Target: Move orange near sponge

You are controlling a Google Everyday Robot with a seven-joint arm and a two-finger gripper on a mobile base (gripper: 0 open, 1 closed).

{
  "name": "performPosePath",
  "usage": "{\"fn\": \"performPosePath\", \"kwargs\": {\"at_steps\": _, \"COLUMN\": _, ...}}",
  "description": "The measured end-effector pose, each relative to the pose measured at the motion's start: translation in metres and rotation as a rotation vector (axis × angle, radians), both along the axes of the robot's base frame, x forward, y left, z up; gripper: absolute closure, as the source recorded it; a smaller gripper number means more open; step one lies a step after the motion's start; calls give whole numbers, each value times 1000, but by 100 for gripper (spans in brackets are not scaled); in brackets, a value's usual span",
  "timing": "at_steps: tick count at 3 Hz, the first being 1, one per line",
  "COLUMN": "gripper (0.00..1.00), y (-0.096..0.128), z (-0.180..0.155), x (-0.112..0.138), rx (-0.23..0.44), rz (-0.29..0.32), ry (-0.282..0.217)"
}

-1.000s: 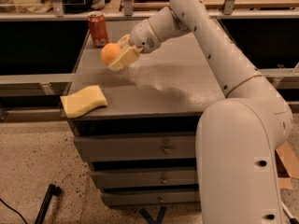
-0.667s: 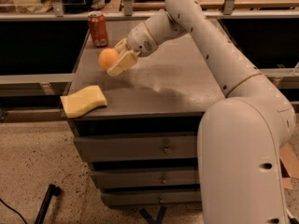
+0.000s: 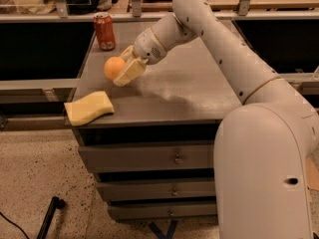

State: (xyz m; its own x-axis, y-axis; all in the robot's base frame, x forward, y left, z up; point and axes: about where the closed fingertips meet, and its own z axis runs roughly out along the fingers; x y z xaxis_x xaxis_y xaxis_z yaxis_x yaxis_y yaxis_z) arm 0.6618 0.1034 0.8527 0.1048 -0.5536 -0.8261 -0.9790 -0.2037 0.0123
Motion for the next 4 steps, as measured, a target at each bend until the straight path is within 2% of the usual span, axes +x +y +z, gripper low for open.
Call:
{"fn": "performPosePath", "kwargs": {"at_steps": 2, "gripper": 8, "y": 7, "z": -3, "x": 0, "rx": 3, "rz": 5, "ry": 4}}
{"fn": "performPosePath", "kwargs": {"at_steps": 3, "gripper": 0, "y": 9, "z": -4, "x": 0, "rx": 4, "rz": 8, "ry": 5}}
{"fn": "performPosePath", "kwargs": {"at_steps": 4, "gripper": 0, "y": 9, "z": -4, "x": 0, "rx": 4, "rz": 8, "ry": 5}}
